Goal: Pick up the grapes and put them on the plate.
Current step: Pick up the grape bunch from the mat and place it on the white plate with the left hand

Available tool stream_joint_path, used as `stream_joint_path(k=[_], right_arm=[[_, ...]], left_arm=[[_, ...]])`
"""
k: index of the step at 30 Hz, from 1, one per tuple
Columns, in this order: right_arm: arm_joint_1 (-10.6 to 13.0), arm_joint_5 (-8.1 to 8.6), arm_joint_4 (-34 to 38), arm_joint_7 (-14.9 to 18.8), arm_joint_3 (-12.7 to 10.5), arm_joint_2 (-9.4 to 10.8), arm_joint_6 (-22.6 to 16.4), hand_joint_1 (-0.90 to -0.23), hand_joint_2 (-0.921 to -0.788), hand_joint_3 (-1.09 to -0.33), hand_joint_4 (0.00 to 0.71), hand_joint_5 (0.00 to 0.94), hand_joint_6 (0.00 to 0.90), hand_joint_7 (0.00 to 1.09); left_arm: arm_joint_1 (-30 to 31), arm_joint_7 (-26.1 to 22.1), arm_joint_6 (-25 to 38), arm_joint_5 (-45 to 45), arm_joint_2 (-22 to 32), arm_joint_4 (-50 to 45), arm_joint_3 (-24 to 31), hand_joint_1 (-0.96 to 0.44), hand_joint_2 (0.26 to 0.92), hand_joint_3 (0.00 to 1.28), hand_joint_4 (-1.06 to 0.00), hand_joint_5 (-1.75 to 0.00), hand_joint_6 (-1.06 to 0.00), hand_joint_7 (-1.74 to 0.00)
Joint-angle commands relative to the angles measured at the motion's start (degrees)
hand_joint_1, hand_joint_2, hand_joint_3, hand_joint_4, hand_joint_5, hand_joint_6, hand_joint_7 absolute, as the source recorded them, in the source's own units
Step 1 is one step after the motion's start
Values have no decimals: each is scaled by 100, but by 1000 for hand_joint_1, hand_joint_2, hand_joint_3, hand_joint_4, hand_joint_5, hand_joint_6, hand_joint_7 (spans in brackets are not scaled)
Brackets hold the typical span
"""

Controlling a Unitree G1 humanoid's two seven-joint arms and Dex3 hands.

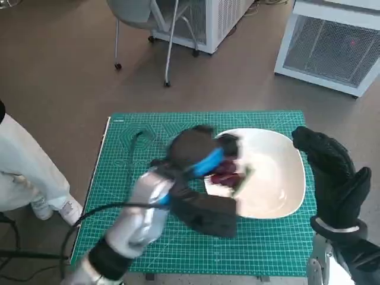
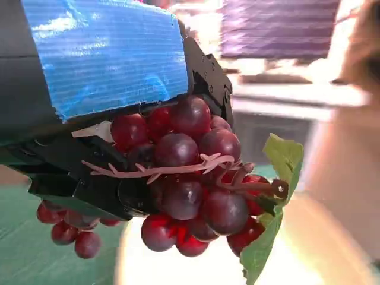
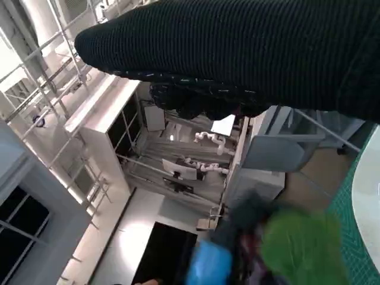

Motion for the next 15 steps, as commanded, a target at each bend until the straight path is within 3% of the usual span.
stream_joint_path(k=[1, 8, 15], right_arm=[[165, -15, -39, -6, -15, -13, 64, -523, -921, -544, 462, 0, 129, 572], [265, -2, -135, -19, -49, -27, 83, -520, -921, -547, 462, 1, 127, 574], [366, -32, -293, -75, -76, -19, 124, -517, -921, -550, 460, 0, 123, 577]], left_arm=[[-501, 109, -265, 20, -245, 563, -162, 2, 910, 82, -719, -1214, -622, -1096], [-1077, 168, -432, 71, -579, 1375, -360, 2, 919, 96, -699, -1245, -574, -1127], [-1510, 129, -449, -49, -927, 1982, -410, 1, 921, 160, -563, -1300, -540, -1261]])
